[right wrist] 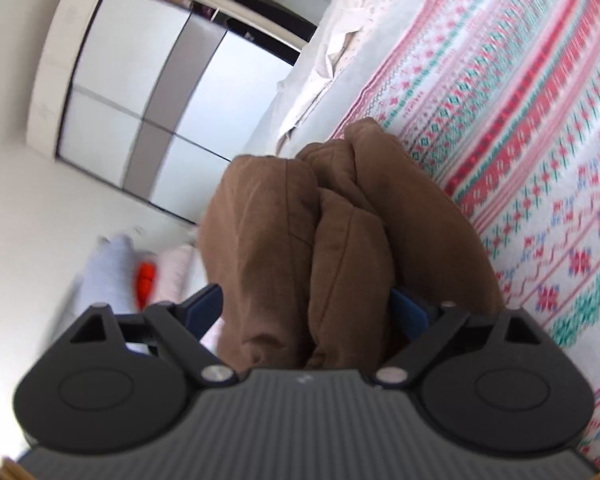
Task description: Fold large clothes
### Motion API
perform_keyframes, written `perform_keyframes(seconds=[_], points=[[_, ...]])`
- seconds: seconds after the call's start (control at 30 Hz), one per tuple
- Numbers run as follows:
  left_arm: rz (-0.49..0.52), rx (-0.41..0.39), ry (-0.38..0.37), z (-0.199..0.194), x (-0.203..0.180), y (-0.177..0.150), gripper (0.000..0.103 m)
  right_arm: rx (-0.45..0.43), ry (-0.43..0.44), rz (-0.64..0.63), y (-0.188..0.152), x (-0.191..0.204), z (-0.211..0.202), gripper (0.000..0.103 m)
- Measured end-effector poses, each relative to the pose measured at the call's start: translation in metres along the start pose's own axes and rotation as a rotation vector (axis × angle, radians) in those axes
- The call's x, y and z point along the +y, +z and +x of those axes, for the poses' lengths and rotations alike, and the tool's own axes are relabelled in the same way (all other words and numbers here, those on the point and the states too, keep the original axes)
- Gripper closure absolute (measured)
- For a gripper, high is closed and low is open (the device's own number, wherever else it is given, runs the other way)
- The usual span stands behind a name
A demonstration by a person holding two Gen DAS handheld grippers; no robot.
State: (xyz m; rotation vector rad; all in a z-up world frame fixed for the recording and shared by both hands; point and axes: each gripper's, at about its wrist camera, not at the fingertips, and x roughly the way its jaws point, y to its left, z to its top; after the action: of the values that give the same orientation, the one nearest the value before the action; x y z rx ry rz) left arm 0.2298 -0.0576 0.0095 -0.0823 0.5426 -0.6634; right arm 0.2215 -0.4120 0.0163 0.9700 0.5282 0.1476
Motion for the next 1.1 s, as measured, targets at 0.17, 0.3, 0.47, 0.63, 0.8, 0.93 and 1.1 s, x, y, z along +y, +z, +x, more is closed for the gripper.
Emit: perform_keyframes(seconds=[0.17,0.3,0.47,0.63,0.8,0.93,1.1], points=[[-0.134,0.068,-0.028,0.007,0.019,-0.002,0.002,0.021,-0.078,-0.095,-0.009,0.011,0.014,0.024],[-0.209,0.058,-0.01,0.002,0.022,0.0,0.001,0.015,-0.095,-0.154,-0.024,0.018,0.024,0.064],[-0.305,0.07,0.002,-0.007,0.022,0.007,0.001,-0.077,-0.043,-0.139,-0.03,0.031,0.01,0.085],[-0.333,0.044,-0.006,-0.014,0.017,0.015,0.001,-0.141,0.09,-0.118,-0.014,0.047,-0.027,0.089],[-0.357,0.035,-0.03,-0.013,0.018,0.018,0.0,-0.225,0.134,-0.013,0.011,0.019,-0.061,0.089],[-0.42,0.068,-0.018,0.006,0.028,0.012,0.0,-0.193,-0.013,0.05,0.024,-0.038,-0.054,0.084],[-0.543,0.135,-0.067,0.039,0.044,0.006,0.0,-0.103,-0.056,0.189,0.021,-0.096,-0.039,0.033]])
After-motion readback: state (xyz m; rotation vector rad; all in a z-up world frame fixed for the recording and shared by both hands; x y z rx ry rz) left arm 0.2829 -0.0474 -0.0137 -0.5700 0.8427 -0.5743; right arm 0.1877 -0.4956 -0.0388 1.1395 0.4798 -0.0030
